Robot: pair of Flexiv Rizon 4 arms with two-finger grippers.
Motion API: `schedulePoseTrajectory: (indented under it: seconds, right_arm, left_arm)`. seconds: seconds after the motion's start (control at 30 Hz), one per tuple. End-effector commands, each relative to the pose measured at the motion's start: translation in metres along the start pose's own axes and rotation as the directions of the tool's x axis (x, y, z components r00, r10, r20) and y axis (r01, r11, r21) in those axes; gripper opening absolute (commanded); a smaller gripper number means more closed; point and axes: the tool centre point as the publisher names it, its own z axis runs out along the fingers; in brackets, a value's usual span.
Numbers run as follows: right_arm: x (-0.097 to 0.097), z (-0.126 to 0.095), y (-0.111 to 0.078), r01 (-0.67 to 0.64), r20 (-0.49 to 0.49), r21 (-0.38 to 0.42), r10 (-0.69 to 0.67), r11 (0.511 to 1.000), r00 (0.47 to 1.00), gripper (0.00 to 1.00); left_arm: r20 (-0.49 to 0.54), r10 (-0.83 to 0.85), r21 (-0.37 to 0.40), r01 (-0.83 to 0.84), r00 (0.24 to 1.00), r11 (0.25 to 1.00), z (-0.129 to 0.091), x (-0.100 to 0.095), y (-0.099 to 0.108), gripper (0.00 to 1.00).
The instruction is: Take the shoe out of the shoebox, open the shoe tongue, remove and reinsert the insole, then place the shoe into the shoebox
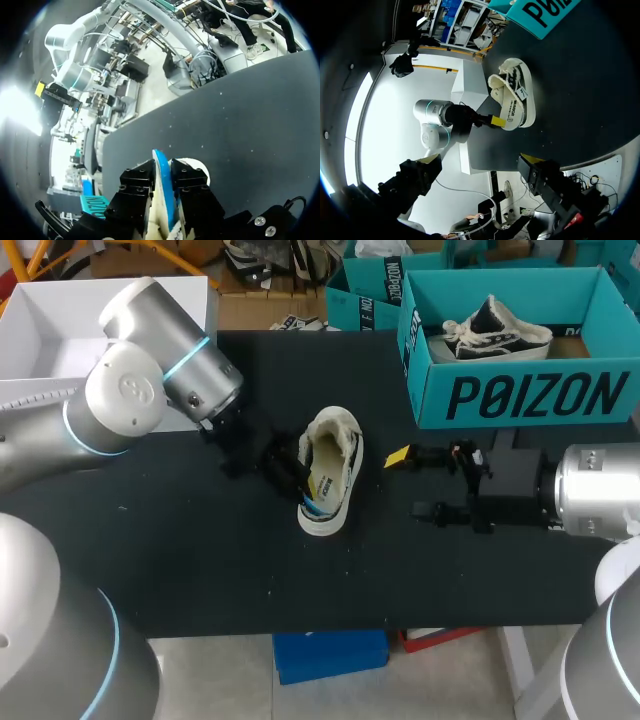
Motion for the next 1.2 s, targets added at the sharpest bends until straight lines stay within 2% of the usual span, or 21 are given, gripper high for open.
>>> schedulePoseTrajectory:
  seconds: [0.03, 0.53, 0.83, 1.07, 1.13, 1.17, 1.2]
  right_arm:
    - [0.000, 0.001, 0.000, 0.000, 0.001, 0.000, 0.000, 1.000, 1.000, 1.00]
    - [0.000, 0.001, 0.000, 0.000, 0.001, 0.000, 0.000, 1.000, 1.000, 1.00]
    - [0.000, 0.001, 0.000, 0.000, 0.001, 0.000, 0.000, 1.000, 1.000, 1.00]
    - [0.000, 0.001, 0.000, 0.000, 0.001, 0.000, 0.000, 1.000, 1.000, 1.00]
    - [0.000, 0.001, 0.000, 0.000, 0.001, 0.000, 0.000, 1.000, 1.000, 1.00]
    - [0.000, 0.001, 0.000, 0.000, 0.001, 0.000, 0.000, 1.000, 1.000, 1.00]
    - [0.000, 0.001, 0.000, 0.000, 0.001, 0.000, 0.000, 1.000, 1.000, 1.00]
  left_arm:
    - [-0.009, 0.003, 0.006, -0.003, 1.000, 1.000, 0.002, -0.001, 0.004, 0.00]
    - [-0.013, -0.022, -0.030, 0.022, 1.000, 0.999, 0.006, 0.006, 0.026, 0.00]
    - [-0.006, -0.025, -0.072, 0.025, 1.000, 0.997, 0.008, 0.000, 0.045, 0.00]
    - [-0.018, -0.035, -0.078, 0.034, 0.999, 0.996, 0.010, 0.001, 0.047, 0.00]
    - [-0.024, -0.035, -0.068, 0.033, 0.999, 0.997, 0.010, 0.002, 0.043, 0.33]
    - [-0.024, -0.034, -0.064, 0.033, 0.999, 0.997, 0.009, 0.001, 0.041, 0.42]
    - [-0.026, -0.032, -0.059, 0.030, 0.999, 0.998, 0.007, 0.001, 0.038, 0.47]
